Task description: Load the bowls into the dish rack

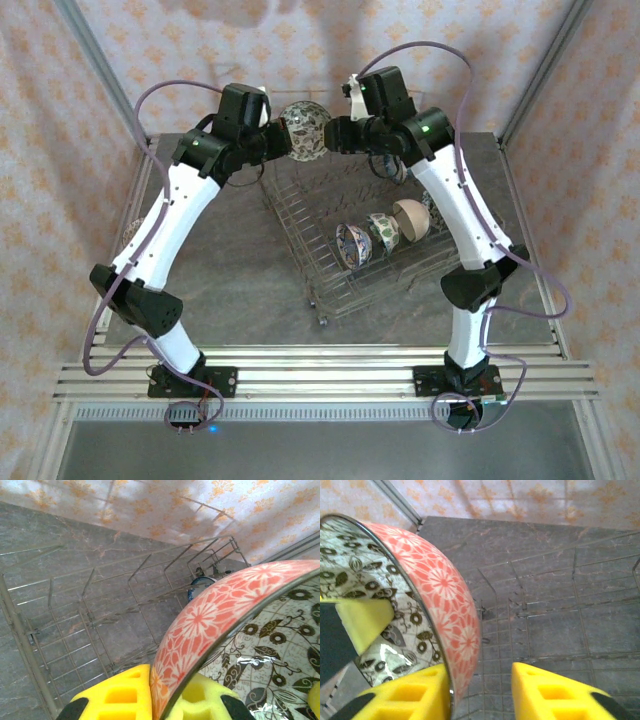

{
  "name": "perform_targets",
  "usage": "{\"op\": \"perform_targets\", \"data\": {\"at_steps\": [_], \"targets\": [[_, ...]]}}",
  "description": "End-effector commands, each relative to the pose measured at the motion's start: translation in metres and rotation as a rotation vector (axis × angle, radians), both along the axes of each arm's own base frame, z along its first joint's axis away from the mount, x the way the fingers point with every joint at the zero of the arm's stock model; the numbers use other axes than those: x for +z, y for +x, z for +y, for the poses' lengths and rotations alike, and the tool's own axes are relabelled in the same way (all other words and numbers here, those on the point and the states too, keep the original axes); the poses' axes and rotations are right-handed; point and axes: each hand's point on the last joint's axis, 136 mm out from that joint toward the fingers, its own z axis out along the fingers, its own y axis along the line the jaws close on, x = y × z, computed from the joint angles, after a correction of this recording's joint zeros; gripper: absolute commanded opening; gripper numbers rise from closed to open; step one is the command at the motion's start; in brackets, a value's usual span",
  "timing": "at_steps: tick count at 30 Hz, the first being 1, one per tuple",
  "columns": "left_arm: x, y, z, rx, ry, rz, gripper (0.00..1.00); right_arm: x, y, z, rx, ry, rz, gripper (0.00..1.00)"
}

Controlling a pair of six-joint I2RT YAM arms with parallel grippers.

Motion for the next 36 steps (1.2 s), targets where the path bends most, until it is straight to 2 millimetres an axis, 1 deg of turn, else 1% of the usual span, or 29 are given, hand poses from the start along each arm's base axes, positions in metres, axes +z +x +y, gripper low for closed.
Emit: {"op": "perform_targets", "data": {"at_steps": [1,3,5,6,10,12,15,17,20,21,23,24,27,30,32,34,36], "targets": [[0.027,-0.002,-0.003,0.017,-0.048,-0.046,0.0,0.014,0.009,-0.014,-0.084,-0.009,-0.061,0.3],[0.025,-0.001,-0.006,0.023,-0.071,-0.033,0.0,0.015,0.01,-0.013,-0.092,0.005,-0.065,0.26],[0.024,-0.001,-0.012,0.02,-0.089,-0.023,0.0,0.014,0.011,-0.009,-0.092,0.011,-0.07,0.25],[0.024,-0.001,-0.014,0.018,-0.095,-0.021,0.0,0.016,0.011,-0.009,-0.098,0.007,-0.081,0.22],[0.023,-0.001,-0.023,0.007,-0.104,-0.015,0.0,0.012,0.016,-0.014,-0.145,-0.026,-0.088,0.15],[0.024,-0.003,-0.028,-0.003,-0.11,-0.016,0.0,0.01,0.017,-0.016,-0.165,-0.033,-0.084,0.13],[0.024,-0.005,-0.033,-0.012,-0.113,-0.012,0.0,0.006,0.02,-0.021,-0.199,-0.048,-0.078,0.07],[0.023,-0.005,-0.034,-0.008,-0.113,-0.007,0.0,0.006,0.022,-0.026,-0.229,-0.054,-0.08,0.04],[0.02,-0.005,-0.039,-0.022,-0.125,0.006,0.0,0.007,0.023,-0.027,-0.242,-0.051,-0.082,0.0],[0.019,-0.005,-0.04,-0.031,-0.131,0.009,0.03,0.008,0.023,-0.028,-0.248,-0.049,-0.084,0.0],[0.017,-0.007,-0.045,-0.051,-0.137,0.021,0.17,0.009,0.025,-0.032,-0.277,-0.052,-0.092,0.0],[0.016,-0.007,-0.045,-0.053,-0.133,0.023,0.22,0.009,0.026,-0.034,-0.291,-0.055,-0.093,0.0],[0.014,-0.009,-0.037,-0.042,-0.09,0.022,0.43,0.013,0.027,-0.045,-0.355,-0.059,-0.107,0.0],[0.016,-0.01,-0.024,-0.01,-0.045,0.01,0.73,0.016,0.028,-0.057,-0.415,-0.074,-0.122,0.0],[0.018,-0.01,-0.01,0.029,-0.021,0.008,0.99,0.016,0.029,-0.067,-0.46,-0.104,-0.138,0.0],[0.018,-0.01,0.003,0.059,-0.014,0.006,0.99,0.014,0.031,-0.078,-0.505,-0.152,-0.153,0.0],[0.017,-0.011,0.016,0.083,-0.013,0.007,0.99,0.011,0.035,-0.093,-0.572,-0.228,-0.174,0.0]]}}
